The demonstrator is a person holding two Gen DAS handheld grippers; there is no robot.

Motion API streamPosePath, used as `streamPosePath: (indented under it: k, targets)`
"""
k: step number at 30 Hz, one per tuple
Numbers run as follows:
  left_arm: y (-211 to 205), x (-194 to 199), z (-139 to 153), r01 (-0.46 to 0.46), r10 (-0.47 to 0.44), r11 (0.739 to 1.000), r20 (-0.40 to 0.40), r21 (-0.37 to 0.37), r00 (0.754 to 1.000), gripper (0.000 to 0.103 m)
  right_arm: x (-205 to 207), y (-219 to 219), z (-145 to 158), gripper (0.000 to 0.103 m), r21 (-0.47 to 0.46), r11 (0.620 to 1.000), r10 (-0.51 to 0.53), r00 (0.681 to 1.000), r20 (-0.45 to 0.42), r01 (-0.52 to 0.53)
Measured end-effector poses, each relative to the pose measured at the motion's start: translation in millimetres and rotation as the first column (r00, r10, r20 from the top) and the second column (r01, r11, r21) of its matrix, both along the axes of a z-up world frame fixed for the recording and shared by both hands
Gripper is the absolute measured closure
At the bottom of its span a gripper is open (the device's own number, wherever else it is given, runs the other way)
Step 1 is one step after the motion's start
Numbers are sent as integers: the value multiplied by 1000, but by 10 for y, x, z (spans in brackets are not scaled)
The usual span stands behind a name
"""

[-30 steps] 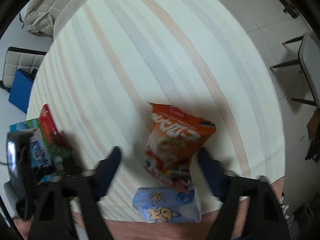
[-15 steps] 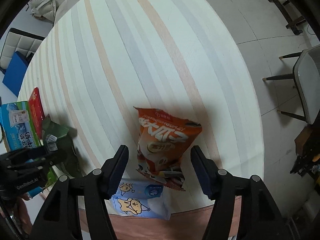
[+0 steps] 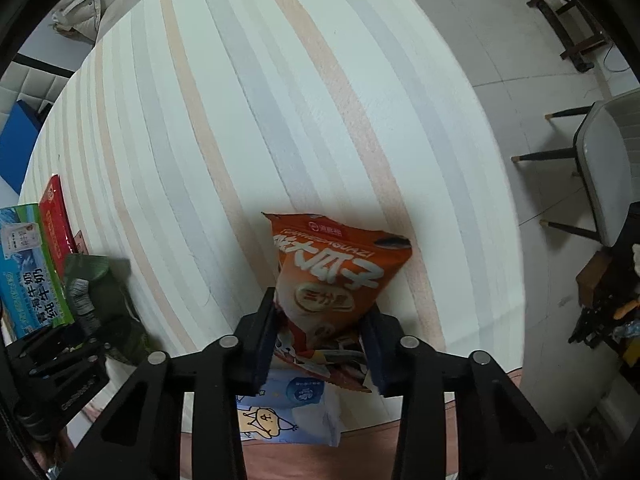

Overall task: Organize soft objects
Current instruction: 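Grasp the green pouch with the left tool while the right grasps the orange snack bag, then carry both bags into the box and open both tools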

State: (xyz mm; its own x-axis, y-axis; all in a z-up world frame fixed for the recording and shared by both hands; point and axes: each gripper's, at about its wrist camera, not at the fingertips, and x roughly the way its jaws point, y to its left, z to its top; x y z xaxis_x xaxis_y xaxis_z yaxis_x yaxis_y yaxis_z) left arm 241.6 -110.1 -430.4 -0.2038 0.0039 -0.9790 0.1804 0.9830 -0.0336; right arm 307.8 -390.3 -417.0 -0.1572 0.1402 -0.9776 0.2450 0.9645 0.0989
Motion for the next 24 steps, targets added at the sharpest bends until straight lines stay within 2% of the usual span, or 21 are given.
streamPosePath:
  k: [6, 13, 15, 17, 19, 21, 24]
  targets:
    - [160, -332, 522, -50, 58, 996, 105, -76, 993, 73, -44, 150, 360, 68, 38, 999, 35, 998, 60, -37]
    - [844, -531, 1313, -102, 140, 981, 232, -167, 963, 73, -160, 871, 1229, 69, 159, 975, 123, 971, 207, -157]
    - [1002, -590, 1538, -100, 140, 982, 260, -161, 955, 73, -219, 1103, 1426, 69, 185, 963, 148, 960, 239, -194]
    - [1330, -601, 1684, -105, 144, 982, 266, -157, 953, 73, -294, 1397, 1638, 69, 212, 949, 173, 947, 270, -234]
    - [1552, -433, 1819, -122, 159, 980, 253, -155, 954, 73, -340, 1747, 1805, 69, 234, 934, 198, 935, 294, -272]
    - [1850, -323, 1976, -140, 169, 982, 251, -128, 953, 73, -399, 2193, 1961, 69, 255, 912, 237, 919, 314, -322]
    - [2260, -272, 2032, -163, 173, 985, 258, -62, 951, 73, -463, 2787, 2047, 69, 276, 886, 278, 903, 329, -373]
